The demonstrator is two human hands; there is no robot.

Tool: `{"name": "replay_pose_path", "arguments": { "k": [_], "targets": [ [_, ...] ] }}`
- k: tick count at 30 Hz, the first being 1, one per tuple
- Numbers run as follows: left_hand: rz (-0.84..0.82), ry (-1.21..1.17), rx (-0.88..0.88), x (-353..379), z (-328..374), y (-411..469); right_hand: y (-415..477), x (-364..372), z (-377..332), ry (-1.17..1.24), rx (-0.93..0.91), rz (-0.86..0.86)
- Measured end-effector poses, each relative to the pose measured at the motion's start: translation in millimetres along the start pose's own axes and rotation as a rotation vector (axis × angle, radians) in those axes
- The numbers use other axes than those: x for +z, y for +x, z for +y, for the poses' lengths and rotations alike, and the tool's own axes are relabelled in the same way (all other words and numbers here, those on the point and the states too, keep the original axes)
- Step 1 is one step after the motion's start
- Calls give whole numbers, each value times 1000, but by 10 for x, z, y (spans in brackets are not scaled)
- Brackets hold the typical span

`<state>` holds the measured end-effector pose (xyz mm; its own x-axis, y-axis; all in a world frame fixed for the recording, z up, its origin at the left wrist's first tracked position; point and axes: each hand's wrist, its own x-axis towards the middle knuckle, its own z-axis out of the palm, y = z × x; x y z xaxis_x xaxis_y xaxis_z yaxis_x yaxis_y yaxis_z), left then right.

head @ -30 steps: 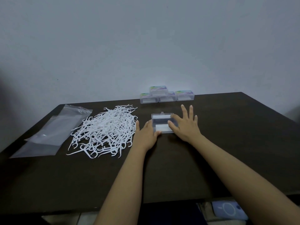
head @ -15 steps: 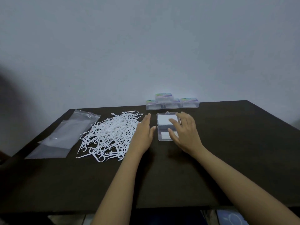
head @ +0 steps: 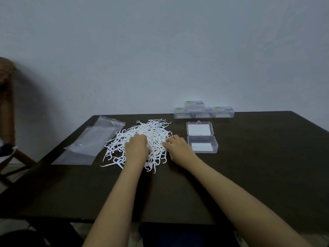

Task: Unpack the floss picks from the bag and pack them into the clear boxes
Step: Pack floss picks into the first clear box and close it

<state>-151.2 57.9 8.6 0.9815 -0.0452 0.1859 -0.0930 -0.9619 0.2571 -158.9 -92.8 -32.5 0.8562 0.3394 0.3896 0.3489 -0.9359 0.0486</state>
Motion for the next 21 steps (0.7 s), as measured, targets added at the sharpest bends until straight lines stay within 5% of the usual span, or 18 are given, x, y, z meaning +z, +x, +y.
{"name": "replay_pose_path", "arguments": {
  "k": [7, 13, 21],
  "targets": [
    [31, 40, 41, 26, 15, -39, 45, 0, 1, -60, 53, -68],
    [49, 178, 140, -12, -1, -47, 19, -59, -30, -80, 25, 74],
    [207, -16, 191, -164, -113, -6, -5, -231, 3, 349, 85, 269]
  ]
}}
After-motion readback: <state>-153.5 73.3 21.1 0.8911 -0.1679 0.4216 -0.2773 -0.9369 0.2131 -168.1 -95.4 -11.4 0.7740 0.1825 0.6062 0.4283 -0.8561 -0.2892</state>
